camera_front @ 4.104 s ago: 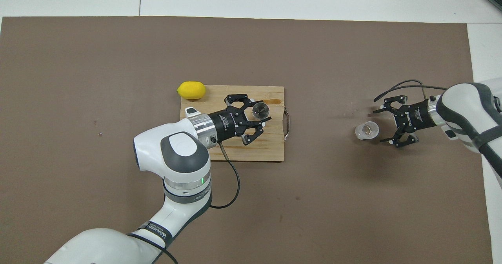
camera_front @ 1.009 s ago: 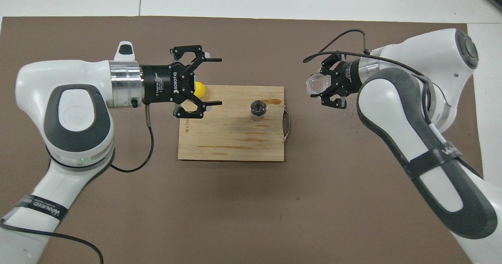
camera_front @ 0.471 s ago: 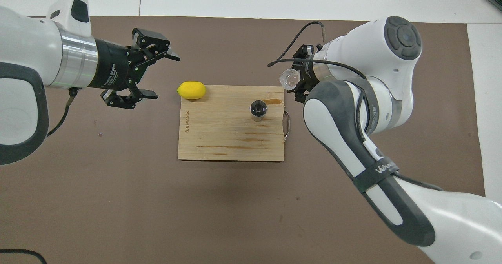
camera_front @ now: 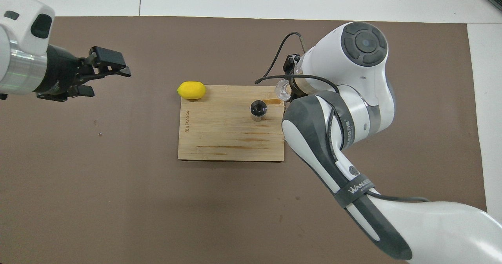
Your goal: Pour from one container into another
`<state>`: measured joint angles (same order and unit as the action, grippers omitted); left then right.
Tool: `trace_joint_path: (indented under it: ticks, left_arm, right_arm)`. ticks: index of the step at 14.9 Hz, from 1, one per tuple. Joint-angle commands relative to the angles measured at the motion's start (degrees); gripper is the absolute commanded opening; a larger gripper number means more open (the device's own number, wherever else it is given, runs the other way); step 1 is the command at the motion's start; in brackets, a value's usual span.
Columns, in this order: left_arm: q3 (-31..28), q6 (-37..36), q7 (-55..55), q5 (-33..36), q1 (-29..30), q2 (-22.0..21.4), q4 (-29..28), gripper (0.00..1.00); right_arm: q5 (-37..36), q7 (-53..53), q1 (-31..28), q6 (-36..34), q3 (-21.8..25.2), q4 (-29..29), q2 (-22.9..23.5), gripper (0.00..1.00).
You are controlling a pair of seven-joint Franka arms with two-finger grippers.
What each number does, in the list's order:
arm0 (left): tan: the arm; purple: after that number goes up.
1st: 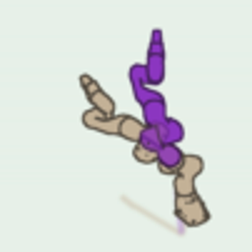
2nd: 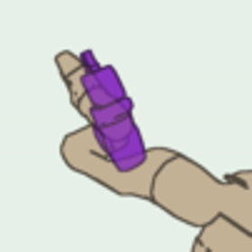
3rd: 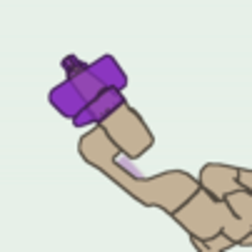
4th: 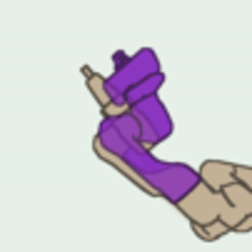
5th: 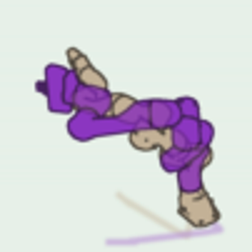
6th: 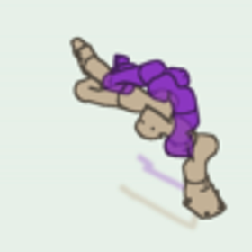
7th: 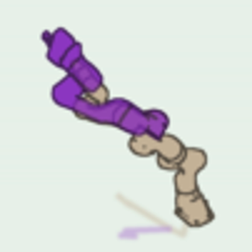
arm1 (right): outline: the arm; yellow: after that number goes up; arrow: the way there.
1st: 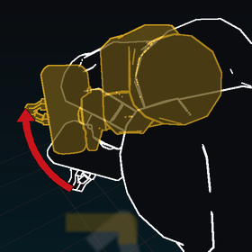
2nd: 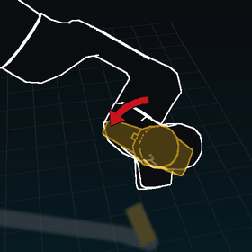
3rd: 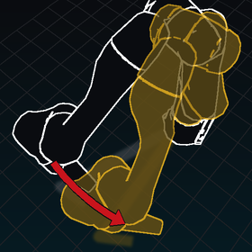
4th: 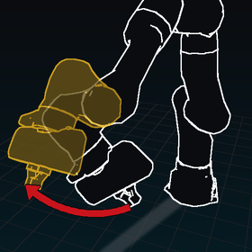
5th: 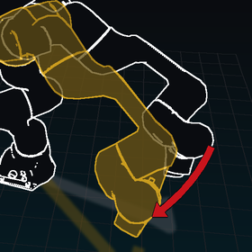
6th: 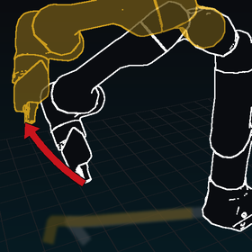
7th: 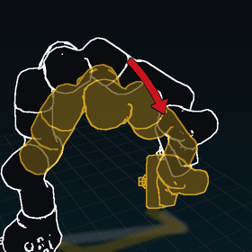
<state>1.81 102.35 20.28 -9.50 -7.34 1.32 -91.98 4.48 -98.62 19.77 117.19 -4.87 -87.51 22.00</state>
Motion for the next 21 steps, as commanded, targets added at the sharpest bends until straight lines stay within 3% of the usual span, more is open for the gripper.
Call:
trace_joint_path:
  ticks: [1,4,6,16,21]
  left_arm:
    - [0.30,-3.98,-10.92,4.83,0.83,-1.41,-0.22,1.00]
    - [-1.63,-14.68,-11.75,4.85,0.92,-1.67,0.66,1.00]
    - [-2.95,-17.87,-12.01,4.76,0.92,-1.76,1.45,1.00]
    - [-3.22,-19.03,-11.84,4.84,0.57,-3.25,0.22,1.00]
    - [-3.22,-15.43,-13.24,5.37,0.83,-3.25,-0.73,1.00]
  right_arm:
    - [-3.76,-1.31,1.31,-0.99,-0.06,1.90,1.12,0.00]
    - [-5.88,-1.31,2.11,-0.99,-0.06,1.90,1.21,0.00]
    - [-7.90,-1.31,3.86,-0.99,-0.06,1.90,1.30,0.00]
    - [-17.74,-1.49,7.29,-1.08,-0.06,1.37,2.70,0.00]
    - [-22.31,-1.49,7.56,-0.99,-0.06,1.02,2.70,0.00]
